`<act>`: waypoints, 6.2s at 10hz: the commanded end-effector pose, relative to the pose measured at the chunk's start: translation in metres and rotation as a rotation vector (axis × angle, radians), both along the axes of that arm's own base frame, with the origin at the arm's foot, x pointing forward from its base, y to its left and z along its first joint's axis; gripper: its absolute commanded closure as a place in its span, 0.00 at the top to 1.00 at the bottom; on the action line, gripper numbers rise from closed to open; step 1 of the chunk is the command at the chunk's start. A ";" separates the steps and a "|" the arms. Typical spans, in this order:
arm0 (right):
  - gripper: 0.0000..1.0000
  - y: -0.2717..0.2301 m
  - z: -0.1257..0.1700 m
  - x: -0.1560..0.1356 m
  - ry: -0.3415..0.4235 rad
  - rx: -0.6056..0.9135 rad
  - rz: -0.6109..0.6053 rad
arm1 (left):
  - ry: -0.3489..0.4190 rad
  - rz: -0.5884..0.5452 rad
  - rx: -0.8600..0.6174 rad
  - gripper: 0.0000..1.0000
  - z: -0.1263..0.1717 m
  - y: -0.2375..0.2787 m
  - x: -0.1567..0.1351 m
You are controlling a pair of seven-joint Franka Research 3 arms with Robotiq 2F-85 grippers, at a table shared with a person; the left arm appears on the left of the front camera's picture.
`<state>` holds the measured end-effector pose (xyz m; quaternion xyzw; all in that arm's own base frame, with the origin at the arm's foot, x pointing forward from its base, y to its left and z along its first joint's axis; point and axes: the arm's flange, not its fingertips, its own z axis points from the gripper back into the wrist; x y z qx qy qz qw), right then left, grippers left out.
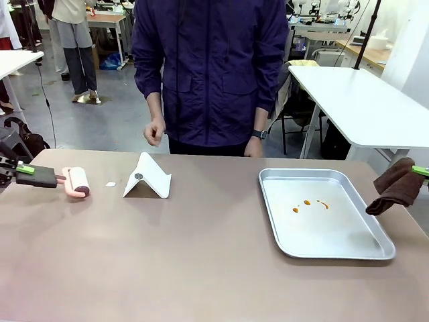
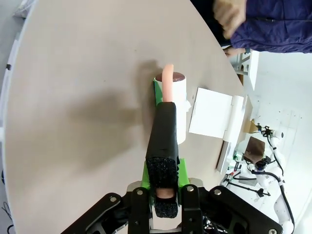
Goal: Clean the surface of the table.
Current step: If a person points to the right, clean the right side of the table with your right hand, and if they point to the left, clean the left side with your left hand, then clean the area not pointed to by the person.
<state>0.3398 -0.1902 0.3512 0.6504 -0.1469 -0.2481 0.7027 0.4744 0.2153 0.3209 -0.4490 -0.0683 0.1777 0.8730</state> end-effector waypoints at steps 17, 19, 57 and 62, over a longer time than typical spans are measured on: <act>0.05 -0.001 0.007 -0.002 -0.009 0.005 0.013 | -0.040 -0.077 -0.067 0.22 0.030 -0.064 0.036; 0.05 -0.001 0.007 -0.002 -0.009 0.005 0.013 | -0.148 -0.094 -0.139 0.22 0.060 -0.039 0.006; 0.08 0.105 0.068 0.126 0.042 -0.838 0.388 | -0.287 -0.338 -0.450 0.22 0.034 0.114 -0.161; 0.08 0.127 0.013 0.159 0.120 -0.981 0.472 | -0.287 -0.338 -0.450 0.22 0.034 0.114 -0.161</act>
